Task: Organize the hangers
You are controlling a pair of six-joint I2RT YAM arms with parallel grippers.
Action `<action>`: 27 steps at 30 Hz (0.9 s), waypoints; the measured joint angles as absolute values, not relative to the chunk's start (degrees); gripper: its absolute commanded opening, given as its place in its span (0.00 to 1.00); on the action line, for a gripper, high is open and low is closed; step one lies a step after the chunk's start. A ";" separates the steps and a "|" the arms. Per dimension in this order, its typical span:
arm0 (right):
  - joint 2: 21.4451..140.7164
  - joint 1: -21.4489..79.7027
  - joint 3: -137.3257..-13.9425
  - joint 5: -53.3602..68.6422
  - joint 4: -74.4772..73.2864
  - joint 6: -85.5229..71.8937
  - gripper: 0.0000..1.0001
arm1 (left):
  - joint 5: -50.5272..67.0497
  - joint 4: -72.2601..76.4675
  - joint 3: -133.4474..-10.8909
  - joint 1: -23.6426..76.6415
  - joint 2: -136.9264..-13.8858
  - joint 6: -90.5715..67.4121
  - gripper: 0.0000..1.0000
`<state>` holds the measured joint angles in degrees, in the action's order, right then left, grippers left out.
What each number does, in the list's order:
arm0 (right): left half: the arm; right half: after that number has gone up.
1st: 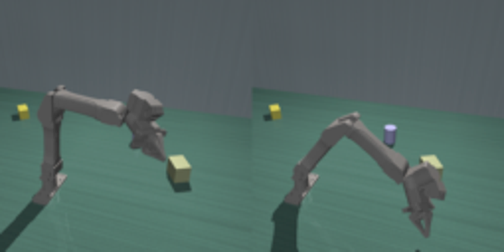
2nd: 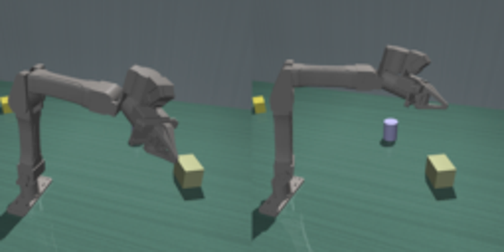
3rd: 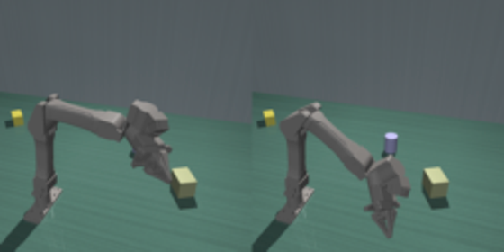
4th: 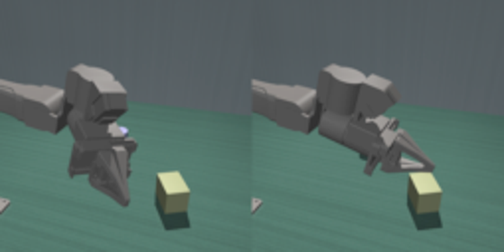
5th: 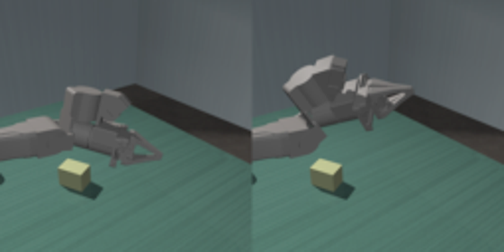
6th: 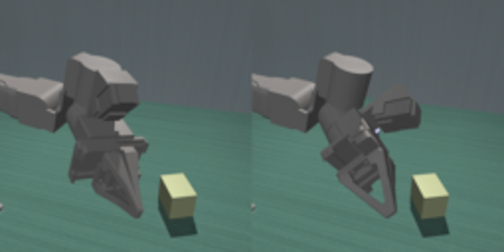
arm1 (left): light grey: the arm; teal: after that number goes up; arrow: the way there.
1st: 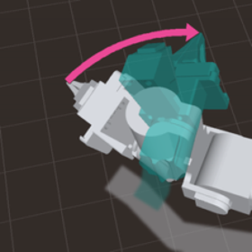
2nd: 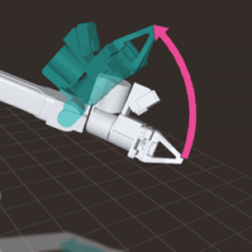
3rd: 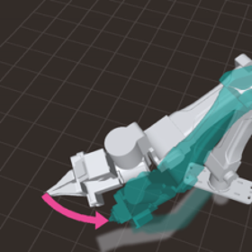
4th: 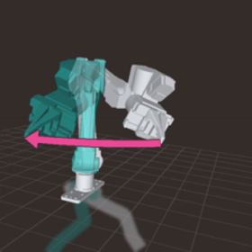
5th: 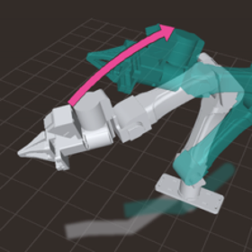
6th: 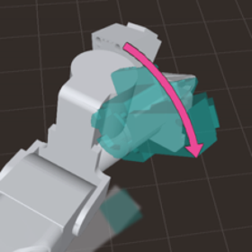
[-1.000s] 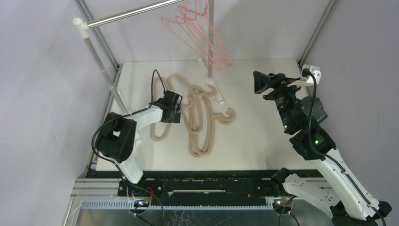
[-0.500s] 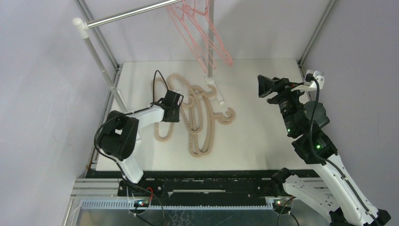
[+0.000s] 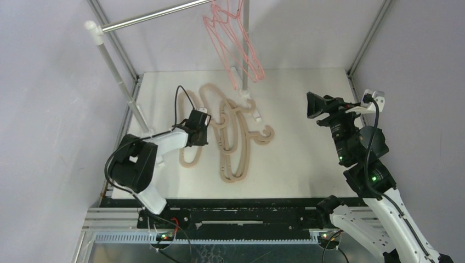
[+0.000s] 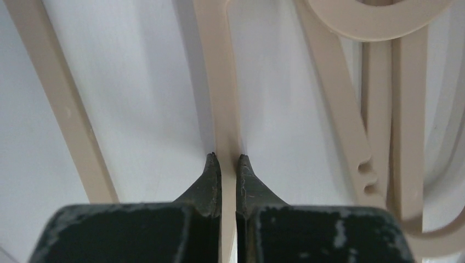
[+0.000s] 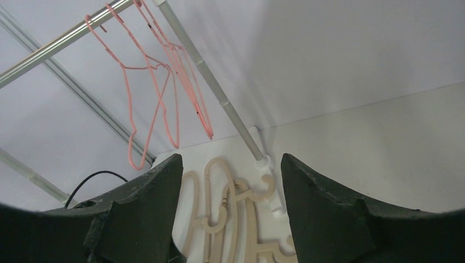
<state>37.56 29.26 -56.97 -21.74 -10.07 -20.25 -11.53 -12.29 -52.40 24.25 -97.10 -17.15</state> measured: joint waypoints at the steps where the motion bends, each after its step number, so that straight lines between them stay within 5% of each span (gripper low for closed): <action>1: 37.50 29.10 -56.90 -21.69 -10.04 -20.32 0.74 | -11.33 -12.32 -51.09 24.25 -95.74 -17.21 0.00; 15: 38.50 28.32 -54.08 -19.33 -10.09 -22.11 0.74 | -6.42 -9.52 -42.09 22.81 -66.08 -23.24 0.00; 27: 39.55 28.25 -54.08 -18.41 -9.61 -23.14 0.73 | -1.04 -4.91 -36.56 16.29 -52.66 -29.21 0.00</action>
